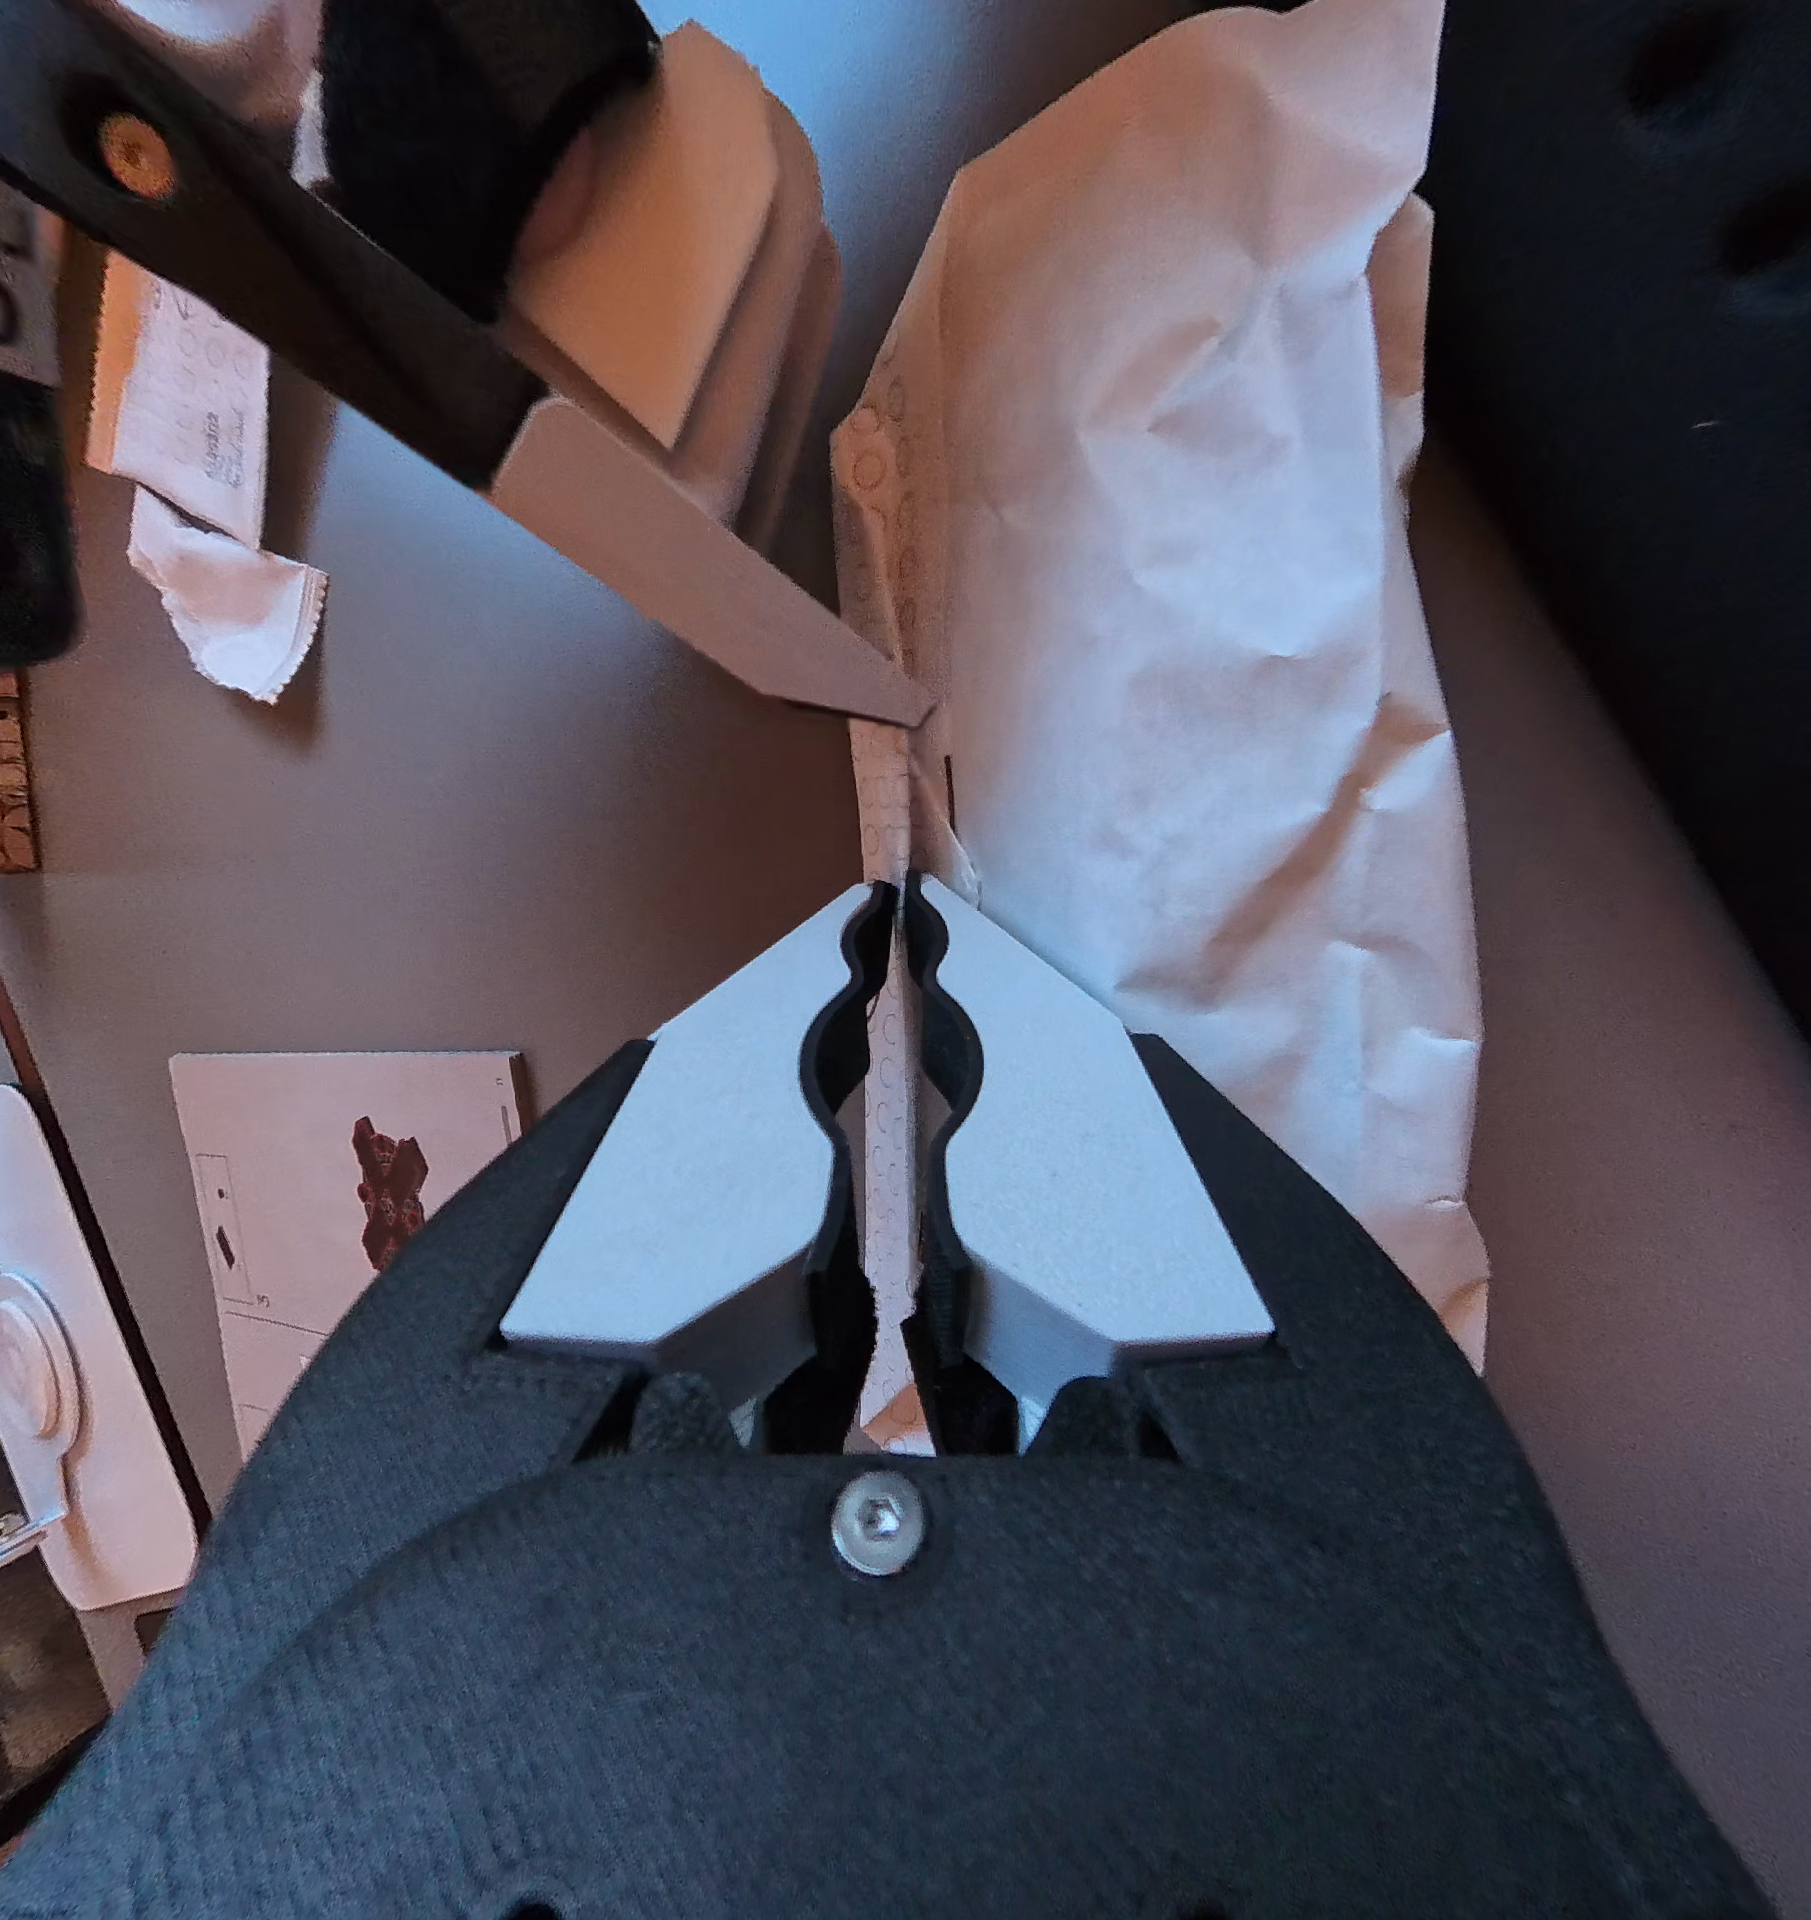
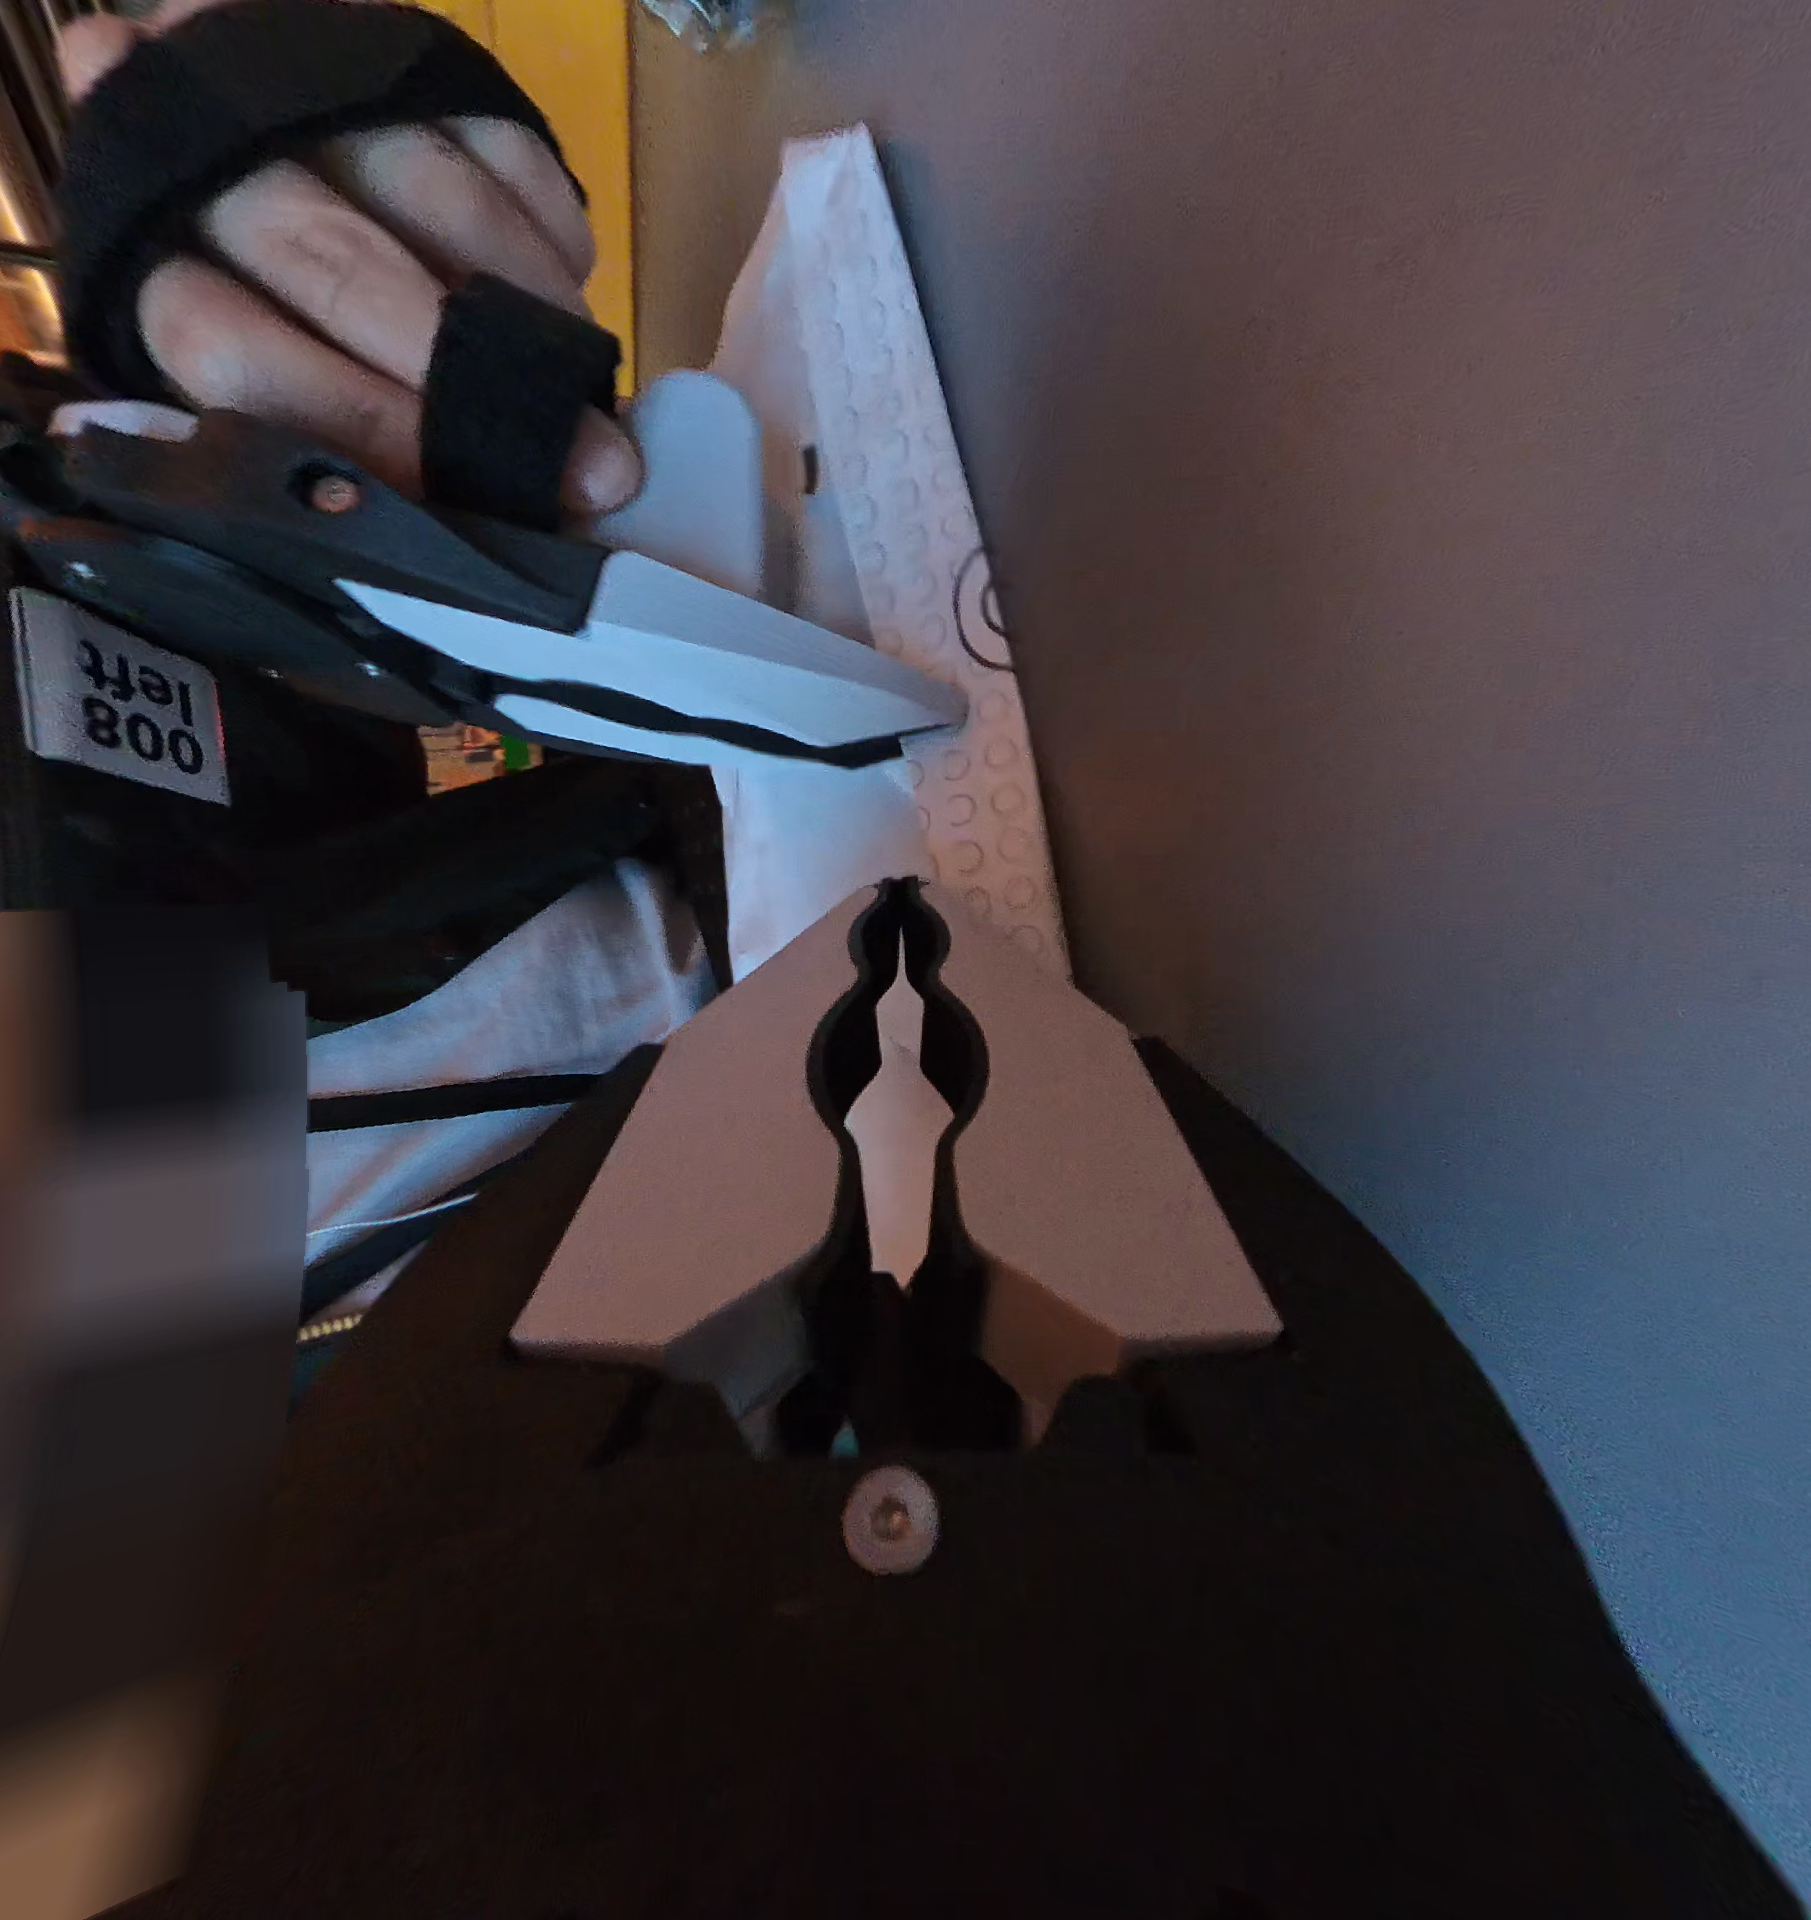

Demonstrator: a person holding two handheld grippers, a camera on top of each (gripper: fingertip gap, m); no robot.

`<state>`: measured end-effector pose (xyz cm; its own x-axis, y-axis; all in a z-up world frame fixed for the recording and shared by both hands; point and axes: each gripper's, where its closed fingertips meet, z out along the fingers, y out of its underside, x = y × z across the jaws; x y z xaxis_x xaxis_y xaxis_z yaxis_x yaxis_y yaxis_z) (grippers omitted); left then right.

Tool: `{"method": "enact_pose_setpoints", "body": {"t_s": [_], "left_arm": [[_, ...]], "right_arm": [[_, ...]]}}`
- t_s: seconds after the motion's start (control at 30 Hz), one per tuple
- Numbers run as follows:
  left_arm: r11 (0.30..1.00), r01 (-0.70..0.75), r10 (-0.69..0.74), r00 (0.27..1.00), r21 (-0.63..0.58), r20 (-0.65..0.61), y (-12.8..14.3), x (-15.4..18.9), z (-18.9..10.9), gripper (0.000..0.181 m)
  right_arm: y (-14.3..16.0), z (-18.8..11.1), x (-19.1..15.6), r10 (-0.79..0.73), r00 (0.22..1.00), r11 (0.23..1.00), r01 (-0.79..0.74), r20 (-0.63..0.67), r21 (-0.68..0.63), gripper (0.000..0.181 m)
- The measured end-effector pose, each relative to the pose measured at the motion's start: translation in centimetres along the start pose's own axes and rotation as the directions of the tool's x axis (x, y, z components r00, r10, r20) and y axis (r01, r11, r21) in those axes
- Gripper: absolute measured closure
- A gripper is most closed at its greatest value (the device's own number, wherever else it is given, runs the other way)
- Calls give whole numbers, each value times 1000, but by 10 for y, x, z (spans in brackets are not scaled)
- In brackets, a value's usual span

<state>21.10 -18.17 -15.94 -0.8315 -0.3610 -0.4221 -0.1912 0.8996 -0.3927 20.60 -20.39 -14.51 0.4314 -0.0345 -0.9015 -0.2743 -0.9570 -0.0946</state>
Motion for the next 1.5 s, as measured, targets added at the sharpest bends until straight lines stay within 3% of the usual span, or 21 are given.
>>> {"method": "enact_pose_setpoints", "body": {"t_s": [0.33,0.43,0.5,0.57,0.63,0.73,0.9,1.03,1.13,1.3,1.5], "left_arm": [[999,-32,31,999,-32,-41,2,5,-4,179],[987,158,-157,963,-10,-221,-8,11,-15,177],[931,361,-320,877,54,-358,-24,6,-26,181],[853,518,-449,789,60,-419,-28,-8,-28,181],[815,579,-527,728,-18,-438,-18,-10,-19,181],[799,584,-574,674,-140,-466,-5,9,-5,181],[807,580,-548,667,-110,-504,-8,17,-6,181],[787,595,-564,589,-163,-579,-9,30,-12,181],[782,606,-563,586,-147,-582,-9,30,-12,181],[782,613,-559,605,-116,-567,-9,30,-11,181],[761,638,-578,590,-114,-564,-8,31,-10,181]], "right_arm": [[6,6,2,118,988,991,-111,104,-71,181],[7,8,3,114,989,990,-105,97,-99,181],[7,8,3,112,989,989,-102,92,-106,181],[8,8,3,111,990,989,-101,91,-111,181],[8,8,3,108,990,988,-98,87,-117,181],[8,8,4,107,991,987,-97,82,-126,181],[8,7,3,121,988,983,-107,95,-149,181],[-12,-2,10,85,994,994,-81,61,-67,181],[-6,6,-1,115,986,985,-98,120,-140,181],[0,27,-1,107,993,964,-90,55,-252,181],[4,29,4,110,993,935,-119,-47,-335,181]]}}
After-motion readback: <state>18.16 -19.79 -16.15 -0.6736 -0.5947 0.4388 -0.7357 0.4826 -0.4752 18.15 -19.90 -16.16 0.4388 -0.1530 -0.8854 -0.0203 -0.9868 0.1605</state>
